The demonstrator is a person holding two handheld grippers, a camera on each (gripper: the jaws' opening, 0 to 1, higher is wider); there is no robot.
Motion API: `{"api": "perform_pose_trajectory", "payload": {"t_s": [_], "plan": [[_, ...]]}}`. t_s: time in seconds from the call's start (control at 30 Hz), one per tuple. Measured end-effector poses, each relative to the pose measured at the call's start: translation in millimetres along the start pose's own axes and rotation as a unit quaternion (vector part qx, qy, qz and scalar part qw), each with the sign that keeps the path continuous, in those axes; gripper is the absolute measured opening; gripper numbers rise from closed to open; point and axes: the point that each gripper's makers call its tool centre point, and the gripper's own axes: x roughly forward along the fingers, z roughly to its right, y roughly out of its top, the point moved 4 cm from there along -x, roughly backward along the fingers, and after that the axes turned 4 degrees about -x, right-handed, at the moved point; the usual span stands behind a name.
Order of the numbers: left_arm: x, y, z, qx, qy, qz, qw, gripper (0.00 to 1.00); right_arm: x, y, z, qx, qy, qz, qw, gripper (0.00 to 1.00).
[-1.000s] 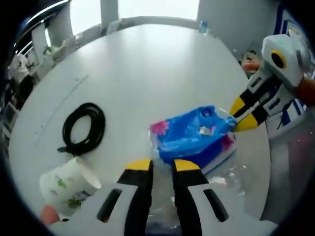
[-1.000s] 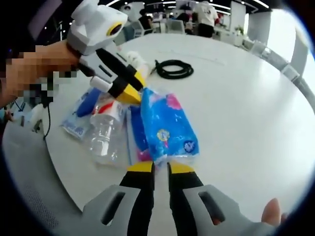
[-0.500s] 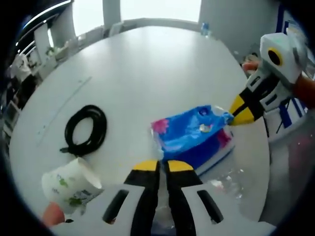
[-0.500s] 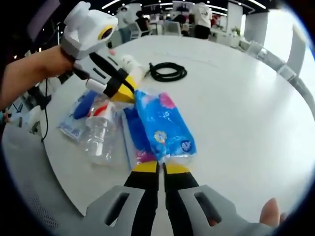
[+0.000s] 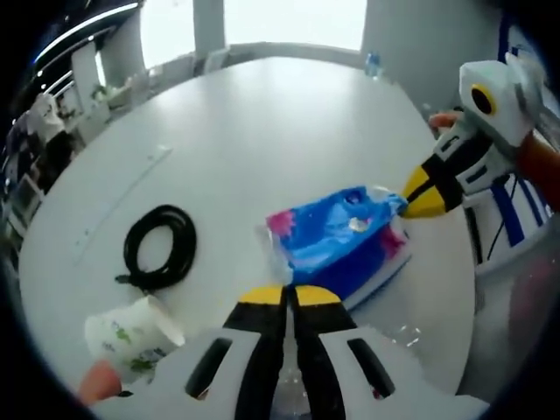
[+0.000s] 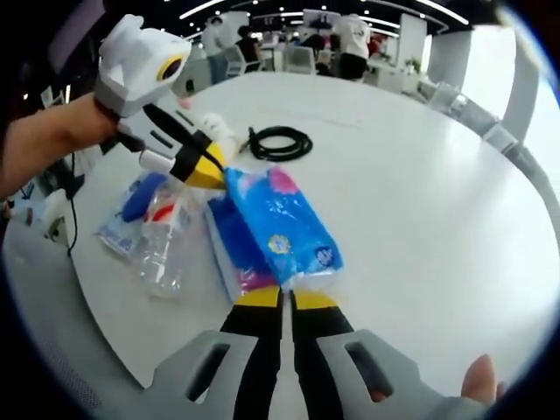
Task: Arrange the tabletop items into an orderly group along one side of the table until the central work area is clear of visible clutter.
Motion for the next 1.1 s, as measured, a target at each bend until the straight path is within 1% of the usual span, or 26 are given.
{"api": "perform_pose_trajectory", "payload": {"t_s": [0.43, 0.57, 0.77, 0.83, 0.93, 1.1], "plan": [[9.0, 19.0, 2.6, -0.028, 0.011, 0.024, 0.9992, 0.0, -5.9, 13.1, 42.6, -0.002, -0.033, 0.011, 0.9994, 0.02], [13.1, 23.0, 1.4, -0.05, 0.018, 0.032, 0.9981, 0.0, -3.8, 16.9, 51.6, -0.011, -0.038, 0.013, 0.9991, 0.02], [21.1, 24.2, -1.8, -0.073, 0.024, 0.039, 0.9963, 0.0, 1.9, 19.9, 61.8, -0.026, -0.044, 0.014, 0.9986, 0.02], [22.1, 27.7, -2.9, -0.074, 0.028, 0.045, 0.9958, 0.0, 3.4, 20.5, 64.6, -0.042, -0.046, 0.009, 0.998, 0.02], [24.1, 34.7, -4.8, -0.074, 0.035, 0.052, 0.9952, 0.0, 6.4, 25.2, 74.3, -0.057, -0.056, 0.01, 0.9968, 0.02], [31.8, 41.3, -7.3, -0.085, 0.041, 0.059, 0.9938, 0.0, 10.4, 31.5, 89.4, -0.069, -0.069, 0.012, 0.9952, 0.02]]}}
